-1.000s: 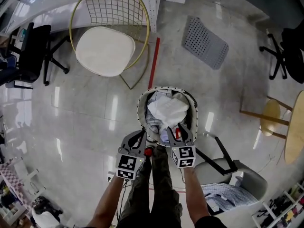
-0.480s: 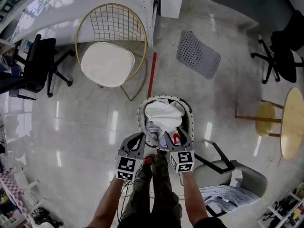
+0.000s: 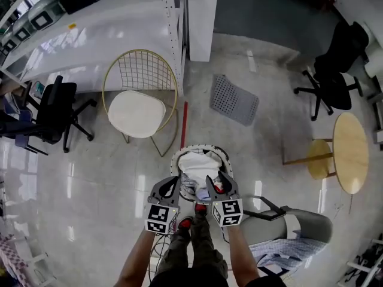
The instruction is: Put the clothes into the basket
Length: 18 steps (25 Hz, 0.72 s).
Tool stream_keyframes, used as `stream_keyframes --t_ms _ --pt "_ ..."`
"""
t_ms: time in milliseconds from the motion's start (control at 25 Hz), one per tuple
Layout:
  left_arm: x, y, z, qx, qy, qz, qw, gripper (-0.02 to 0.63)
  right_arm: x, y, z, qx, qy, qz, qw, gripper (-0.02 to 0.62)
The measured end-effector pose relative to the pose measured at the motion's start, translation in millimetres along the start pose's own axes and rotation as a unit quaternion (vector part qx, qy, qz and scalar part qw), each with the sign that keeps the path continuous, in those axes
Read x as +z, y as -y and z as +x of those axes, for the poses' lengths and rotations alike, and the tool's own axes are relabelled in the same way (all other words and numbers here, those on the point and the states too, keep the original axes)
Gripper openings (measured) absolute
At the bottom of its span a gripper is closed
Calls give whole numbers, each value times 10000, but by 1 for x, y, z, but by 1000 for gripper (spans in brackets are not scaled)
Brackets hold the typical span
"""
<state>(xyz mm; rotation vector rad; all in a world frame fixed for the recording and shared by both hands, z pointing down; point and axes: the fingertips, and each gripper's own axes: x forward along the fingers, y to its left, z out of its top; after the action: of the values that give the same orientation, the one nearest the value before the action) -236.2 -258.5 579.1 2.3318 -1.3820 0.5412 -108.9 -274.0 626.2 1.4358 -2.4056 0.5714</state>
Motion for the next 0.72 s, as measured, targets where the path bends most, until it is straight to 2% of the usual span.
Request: stream_keyframes --t_ms 520,720 --pt "93 44 -69 -412 846 568 9939 6 105 -23 -100 -574 938 -150 9938 54" --pt "106 66 -90 -592 1093 686 9899 6 117 -33 -138 -754 1207 -203 9896 38"
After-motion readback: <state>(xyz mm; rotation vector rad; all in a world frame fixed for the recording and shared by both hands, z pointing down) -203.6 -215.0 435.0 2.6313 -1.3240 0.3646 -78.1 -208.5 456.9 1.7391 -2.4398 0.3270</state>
